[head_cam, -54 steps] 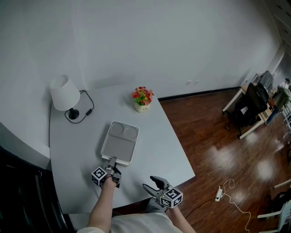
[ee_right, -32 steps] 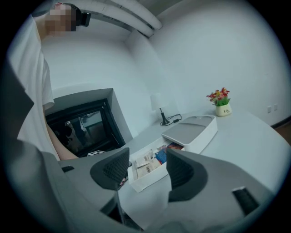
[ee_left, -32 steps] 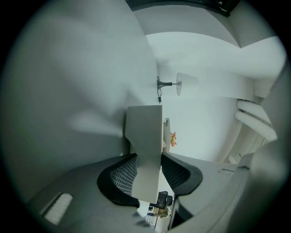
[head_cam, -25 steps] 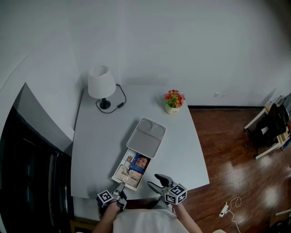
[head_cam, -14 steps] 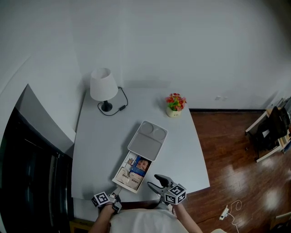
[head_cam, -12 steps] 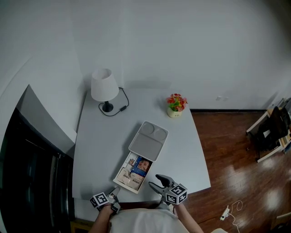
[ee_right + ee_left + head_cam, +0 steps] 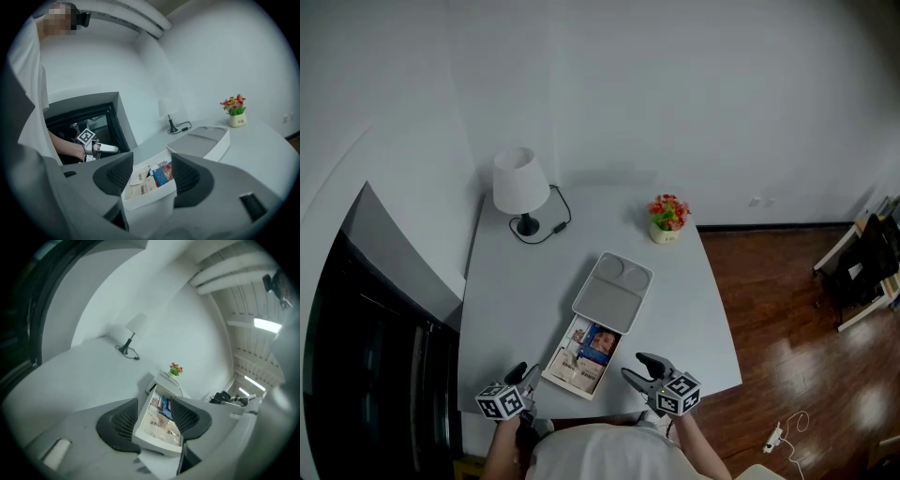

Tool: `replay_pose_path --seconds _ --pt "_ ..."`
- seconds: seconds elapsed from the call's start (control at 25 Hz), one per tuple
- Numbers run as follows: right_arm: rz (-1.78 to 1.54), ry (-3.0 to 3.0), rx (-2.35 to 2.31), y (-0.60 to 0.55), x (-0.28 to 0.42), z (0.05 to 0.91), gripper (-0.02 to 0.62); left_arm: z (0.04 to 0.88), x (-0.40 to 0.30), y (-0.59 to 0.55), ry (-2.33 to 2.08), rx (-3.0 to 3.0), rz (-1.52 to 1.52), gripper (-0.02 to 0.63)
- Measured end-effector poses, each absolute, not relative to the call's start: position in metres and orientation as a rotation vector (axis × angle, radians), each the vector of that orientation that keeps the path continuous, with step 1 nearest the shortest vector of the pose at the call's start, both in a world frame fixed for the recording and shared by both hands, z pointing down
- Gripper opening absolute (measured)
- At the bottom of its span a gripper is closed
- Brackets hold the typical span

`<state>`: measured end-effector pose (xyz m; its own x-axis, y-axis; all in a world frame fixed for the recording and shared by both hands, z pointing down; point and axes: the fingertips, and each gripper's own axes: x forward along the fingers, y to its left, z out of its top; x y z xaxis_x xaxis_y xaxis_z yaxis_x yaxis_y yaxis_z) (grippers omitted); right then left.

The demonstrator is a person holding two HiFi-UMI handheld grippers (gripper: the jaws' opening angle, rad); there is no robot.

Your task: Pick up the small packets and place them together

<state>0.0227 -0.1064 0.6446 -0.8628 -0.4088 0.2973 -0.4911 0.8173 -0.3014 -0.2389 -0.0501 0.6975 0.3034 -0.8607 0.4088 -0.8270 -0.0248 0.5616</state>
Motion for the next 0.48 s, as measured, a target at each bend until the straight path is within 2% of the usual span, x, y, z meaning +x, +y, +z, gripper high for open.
replay_pose_path --seconds 0.2,0.48 --pt "0.452 -2.837 0.761 -0.122 0.024 0.612 0.253 0.646 -0.221 -0.079 -1.588 2.086 0.144 0.226" --pt "0.276 -2.956 0.870 -0.137 0.024 0.544 0.253 0.552 -0.197 -0.101 -1.769 2.352 0.113 0.247"
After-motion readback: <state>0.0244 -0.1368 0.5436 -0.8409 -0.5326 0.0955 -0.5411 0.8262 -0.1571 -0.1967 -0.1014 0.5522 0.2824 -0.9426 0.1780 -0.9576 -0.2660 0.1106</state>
